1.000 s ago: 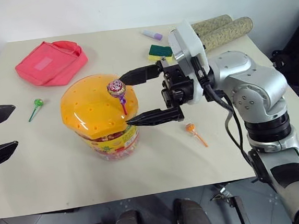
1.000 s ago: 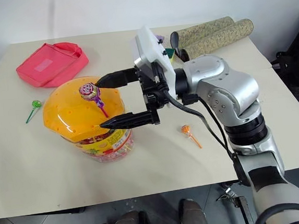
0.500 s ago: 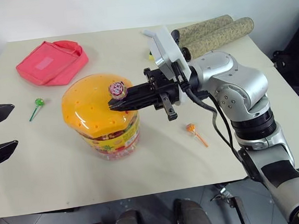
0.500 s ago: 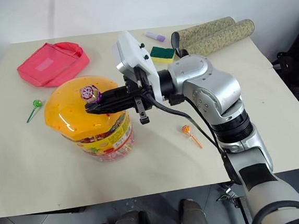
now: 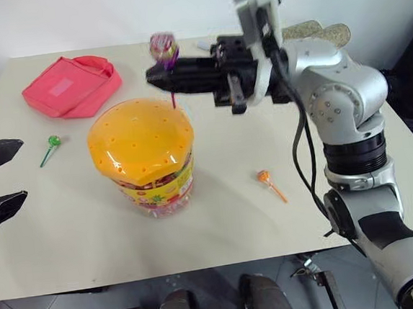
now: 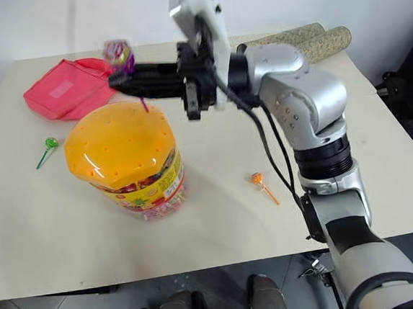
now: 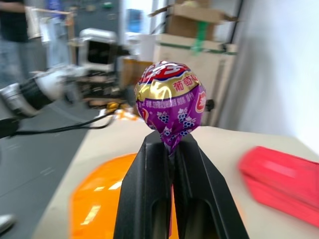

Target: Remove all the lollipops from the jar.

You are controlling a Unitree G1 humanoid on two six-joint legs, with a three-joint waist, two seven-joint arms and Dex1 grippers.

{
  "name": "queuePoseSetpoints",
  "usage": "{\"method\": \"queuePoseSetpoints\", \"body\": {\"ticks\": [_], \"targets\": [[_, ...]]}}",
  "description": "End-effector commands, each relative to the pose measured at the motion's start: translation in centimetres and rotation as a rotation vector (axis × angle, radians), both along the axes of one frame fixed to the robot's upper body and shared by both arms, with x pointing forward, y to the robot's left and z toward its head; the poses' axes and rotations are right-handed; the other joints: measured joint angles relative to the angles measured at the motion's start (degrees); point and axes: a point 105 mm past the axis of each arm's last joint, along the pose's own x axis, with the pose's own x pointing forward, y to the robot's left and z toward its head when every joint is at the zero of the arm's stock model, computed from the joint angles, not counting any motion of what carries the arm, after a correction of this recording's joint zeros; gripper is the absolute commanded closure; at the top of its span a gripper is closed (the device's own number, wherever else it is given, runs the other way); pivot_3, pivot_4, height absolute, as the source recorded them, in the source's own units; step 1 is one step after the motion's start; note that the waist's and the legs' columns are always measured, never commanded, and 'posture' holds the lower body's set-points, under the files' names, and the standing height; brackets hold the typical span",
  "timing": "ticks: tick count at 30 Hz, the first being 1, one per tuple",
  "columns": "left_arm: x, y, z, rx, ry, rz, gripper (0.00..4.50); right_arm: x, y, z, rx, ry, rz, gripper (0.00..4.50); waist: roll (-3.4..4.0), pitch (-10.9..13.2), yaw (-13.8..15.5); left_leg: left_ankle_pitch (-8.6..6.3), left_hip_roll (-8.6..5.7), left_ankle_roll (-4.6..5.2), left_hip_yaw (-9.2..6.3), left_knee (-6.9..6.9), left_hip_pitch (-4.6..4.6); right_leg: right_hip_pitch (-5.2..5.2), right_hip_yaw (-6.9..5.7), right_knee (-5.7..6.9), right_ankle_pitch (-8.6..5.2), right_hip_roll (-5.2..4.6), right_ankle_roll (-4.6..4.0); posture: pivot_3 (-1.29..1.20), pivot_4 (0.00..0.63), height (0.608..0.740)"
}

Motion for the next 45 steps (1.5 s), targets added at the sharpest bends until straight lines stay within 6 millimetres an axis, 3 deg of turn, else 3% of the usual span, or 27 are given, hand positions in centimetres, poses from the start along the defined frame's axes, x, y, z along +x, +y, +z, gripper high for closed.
{"method": "queuePoseSetpoints", "body": {"ticks": [1,3,6,9,13,15,17,23,28,37,45], "targets": [[-0.5,-0.1,0.7,0.026,-0.025,-0.032,0.0,2.0,-4.3,1.0,0.001,-0.007,-0.196,4.48,0.0,0.0,0.2,0.0,-0.01,0.0,0.0,0.0,-0.01,0.0,0.0,0.0,0.0,-0.01,0.0,0.0,0.15,0.74],[-0.6,0.0,0.7,0.035,-0.019,-0.037,0.0,3.2,-6.5,-0.3,-0.07,0.053,-0.308,4.48,-0.02,0.0,0.3,0.0,-0.03,0.01,-0.01,0.0,-0.04,0.0,-0.01,-0.03,0.0,-0.02,0.0,0.0,0.15,0.74],[-0.6,0.1,0.6,0.048,-0.004,-0.045,0.0,4.7,-11.4,-4.2,-0.189,0.192,-0.5,4.48,-0.03,0.0,0.2,-0.01,-0.01,0.01,0.0,-0.02,-0.03,0.0,-0.01,-0.05,0.0,-0.01,0.0,0.0,0.15,0.74],[-0.6,0.1,0.3,0.06,0.017,-0.051,0.0,4.7,-14.7,-7.4,-0.26,0.311,-0.603,4.48,0.02,0.0,0.0,-0.01,0.0,0.0,0.07,-0.04,-0.03,-0.03,0.02,-0.06,0.0,-0.01,0.0,0.0,0.15,0.74],[-0.1,0.2,0.1,0.065,0.022,-0.054,0.0,5.1,-21.6,-13.7,-0.374,0.533,-0.878,4.48,0.04,0.0,0.2,-0.01,0.02,0.0,0.14,-0.05,-0.03,-0.05,0.05,-0.06,0.0,0.01,0.0,0.0,0.15,0.74],[0.1,0.3,0.0,0.066,0.024,-0.056,0.0,5.1,-24.4,-16.0,-0.401,0.603,-0.988,4.48,0.04,0.0,0.2,-0.01,0.02,0.01,0.16,-0.03,-0.02,-0.05,0.08,-0.07,0.0,0.0,0.0,0.0,0.15,0.74],[0.1,0.2,-0.1,0.066,0.025,-0.059,0.0,4.9,-26.0,-17.3,-0.412,0.651,-1.046,4.48,0.06,0.0,0.1,-0.01,0.02,0.0,0.19,-0.03,0.0,-0.05,0.11,-0.05,0.0,0.01,0.0,0.0,0.15,0.74],[0.6,0.1,-0.5,0.07,0.042,-0.045,0.0,5.3,-28.1,-20.0,-0.413,0.727,-1.132,4.48,0.08,0.0,0.0,-0.01,0.07,0.0,0.26,-0.03,0.03,-0.06,0.17,-0.05,0.0,0.04,0.0,0.0,0.15,0.74],[0.5,0.1,-0.7,0.076,0.05,-0.024,0.0,5.7,-28.3,-20.3,-0.393,0.734,-1.133,3.14,0.08,0.0,0.1,-0.01,0.06,0.0,0.26,0.0,0.03,-0.06,0.18,-0.04,0.0,0.03,0.0,0.0,0.15,0.74],[0.8,0.4,-1.3,0.121,0.093,0.049,0.0,5.0,-28.4,-19.2,-0.387,0.705,-1.115,0.06,0.08,0.0,0.2,-0.01,0.07,0.0,0.25,0.01,0.02,-0.05,0.17,-0.05,0.0,0.03,0.0,0.0,0.15,0.74],[2.3,1.2,-1.8,0.127,0.16,0.159,0.0,4.0,-28.1,-18.1,-0.399,0.669,-1.08,0.03,0.08,0.0,0.2,-0.01,0.07,0.0,0.25,0.01,0.03,-0.05,0.18,-0.05,0.0,0.03,0.0,0.0,0.15,0.74]]}}
